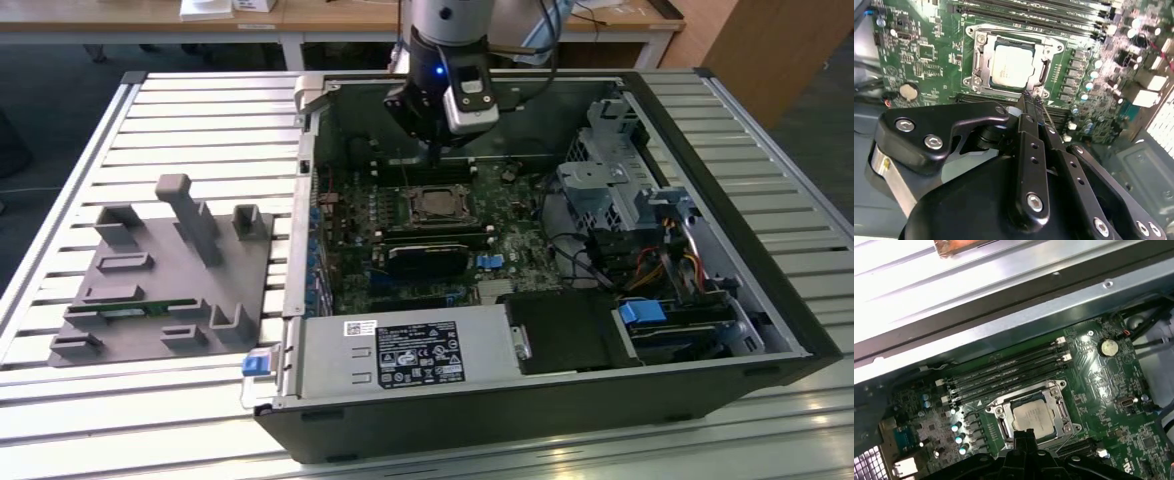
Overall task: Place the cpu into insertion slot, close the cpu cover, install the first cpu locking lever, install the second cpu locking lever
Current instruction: 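Install the first cpu locking lever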
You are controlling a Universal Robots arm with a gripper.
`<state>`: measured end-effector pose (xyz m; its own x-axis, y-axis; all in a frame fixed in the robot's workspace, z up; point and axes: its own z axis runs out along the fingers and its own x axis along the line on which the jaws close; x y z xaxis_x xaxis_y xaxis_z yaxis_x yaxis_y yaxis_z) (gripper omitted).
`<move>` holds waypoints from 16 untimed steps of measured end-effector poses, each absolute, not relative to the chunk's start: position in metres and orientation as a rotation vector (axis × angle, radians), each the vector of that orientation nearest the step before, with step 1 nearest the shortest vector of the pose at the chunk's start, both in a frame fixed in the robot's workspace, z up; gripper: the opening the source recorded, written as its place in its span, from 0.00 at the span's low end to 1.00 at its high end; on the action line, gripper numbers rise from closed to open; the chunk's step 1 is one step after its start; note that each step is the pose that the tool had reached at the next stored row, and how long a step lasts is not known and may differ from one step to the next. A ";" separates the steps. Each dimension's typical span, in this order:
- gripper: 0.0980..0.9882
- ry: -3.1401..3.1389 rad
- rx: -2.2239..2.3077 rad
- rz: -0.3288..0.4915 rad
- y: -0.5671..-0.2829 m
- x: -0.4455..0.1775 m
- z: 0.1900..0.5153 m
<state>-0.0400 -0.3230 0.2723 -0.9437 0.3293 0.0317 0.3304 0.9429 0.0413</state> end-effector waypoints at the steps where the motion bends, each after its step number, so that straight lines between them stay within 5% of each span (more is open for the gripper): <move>1: 0.01 -3.076 -0.499 -0.071 -0.323 -0.040 0.272; 16: 0.01 -3.120 -0.250 -0.084 -0.323 -0.040 0.269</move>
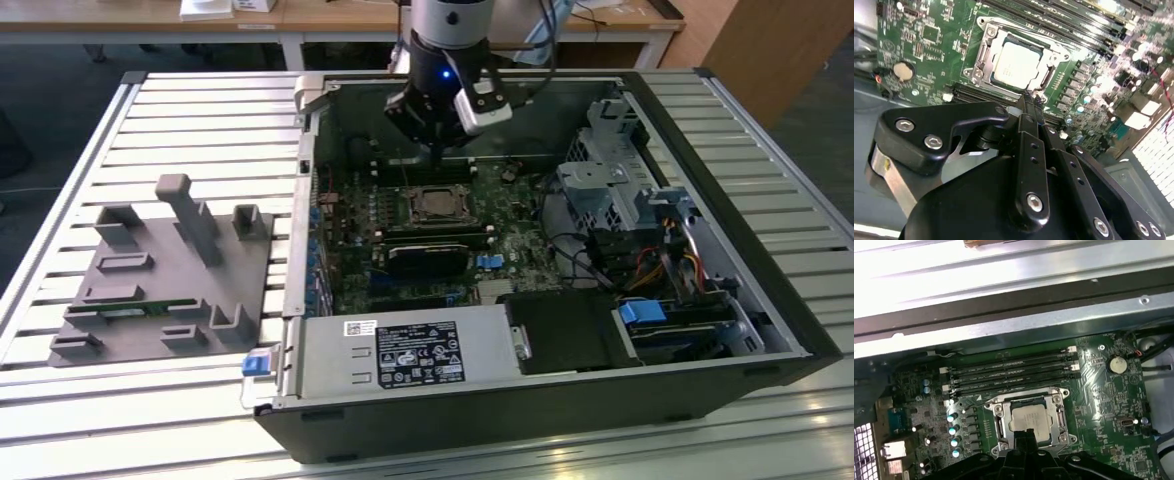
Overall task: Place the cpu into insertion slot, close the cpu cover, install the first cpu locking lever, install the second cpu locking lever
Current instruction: 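Install the first cpu locking lever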
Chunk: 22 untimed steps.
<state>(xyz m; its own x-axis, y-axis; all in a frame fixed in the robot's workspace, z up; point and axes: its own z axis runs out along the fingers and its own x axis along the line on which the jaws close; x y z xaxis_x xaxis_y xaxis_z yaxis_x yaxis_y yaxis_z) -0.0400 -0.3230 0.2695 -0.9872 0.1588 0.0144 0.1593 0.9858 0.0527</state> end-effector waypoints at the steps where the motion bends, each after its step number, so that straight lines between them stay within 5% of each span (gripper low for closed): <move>1: 0.01 -3.122 -0.222 -0.084 -0.323 -0.040 0.269; 22: 0.01 -3.132 -0.139 -0.085 -0.320 -0.092 0.262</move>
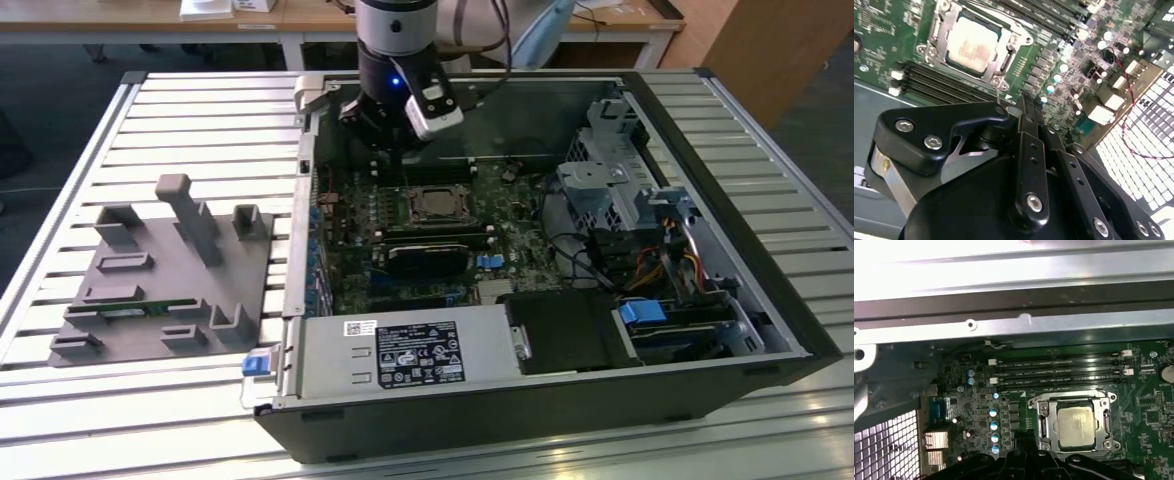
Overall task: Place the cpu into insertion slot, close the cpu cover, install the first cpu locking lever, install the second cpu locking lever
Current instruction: 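Install the first cpu locking lever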
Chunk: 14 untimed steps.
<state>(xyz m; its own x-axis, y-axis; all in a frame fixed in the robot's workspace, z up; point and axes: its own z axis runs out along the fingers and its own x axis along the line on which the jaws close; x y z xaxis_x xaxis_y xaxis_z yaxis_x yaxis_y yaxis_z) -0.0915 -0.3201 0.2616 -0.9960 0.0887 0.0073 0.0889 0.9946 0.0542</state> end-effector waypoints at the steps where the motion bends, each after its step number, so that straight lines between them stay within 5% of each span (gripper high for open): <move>1: 0.01 -3.133 -0.137 -0.086 -0.319 -0.093 0.261; 14: 0.01 -3.133 -0.096 -0.085 -0.299 -0.095 0.256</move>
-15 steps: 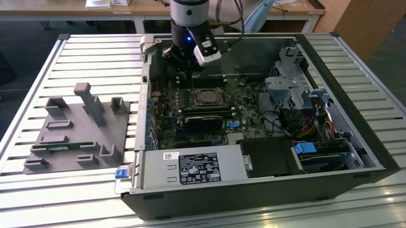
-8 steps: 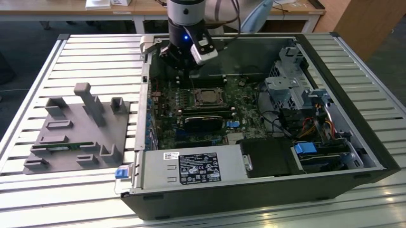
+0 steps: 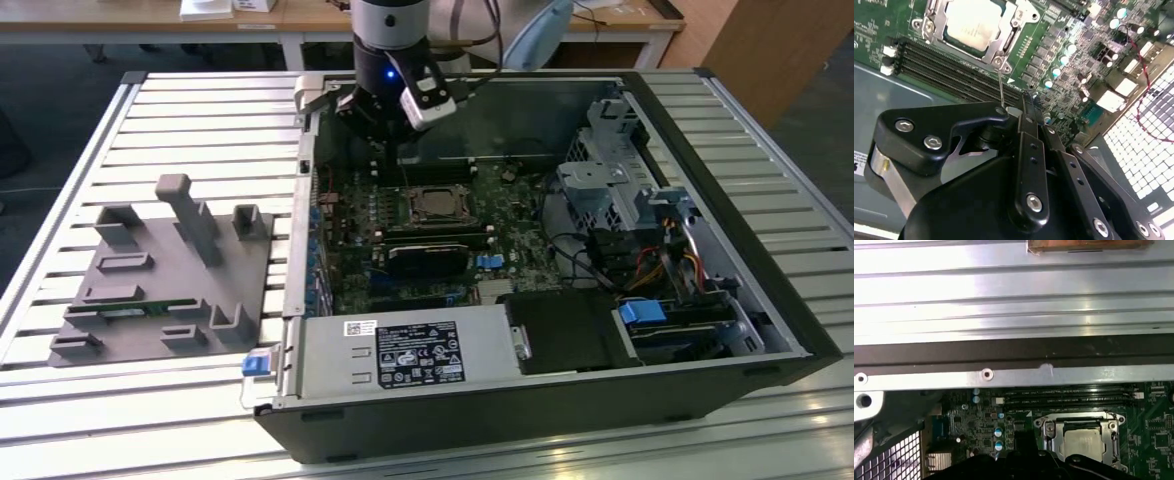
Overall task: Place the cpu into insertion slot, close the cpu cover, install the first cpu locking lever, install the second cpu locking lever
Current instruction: 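Install the first cpu locking lever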
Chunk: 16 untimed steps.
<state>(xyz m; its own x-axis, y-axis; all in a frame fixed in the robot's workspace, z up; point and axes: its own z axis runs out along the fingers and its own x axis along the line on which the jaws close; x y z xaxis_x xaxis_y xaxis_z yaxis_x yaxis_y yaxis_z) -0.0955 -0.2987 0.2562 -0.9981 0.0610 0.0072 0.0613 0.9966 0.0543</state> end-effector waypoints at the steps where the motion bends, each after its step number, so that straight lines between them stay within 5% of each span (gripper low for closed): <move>1: 0.01 -3.133 -0.094 -0.086 -0.298 -0.095 0.256; 16: 0.01 -3.130 -0.081 -0.085 -0.296 -0.054 0.254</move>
<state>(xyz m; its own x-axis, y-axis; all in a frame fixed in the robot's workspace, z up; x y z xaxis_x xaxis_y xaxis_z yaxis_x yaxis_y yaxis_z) -0.0544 -0.2964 0.2535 -0.9986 0.0515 0.0112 0.0521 0.9972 0.0541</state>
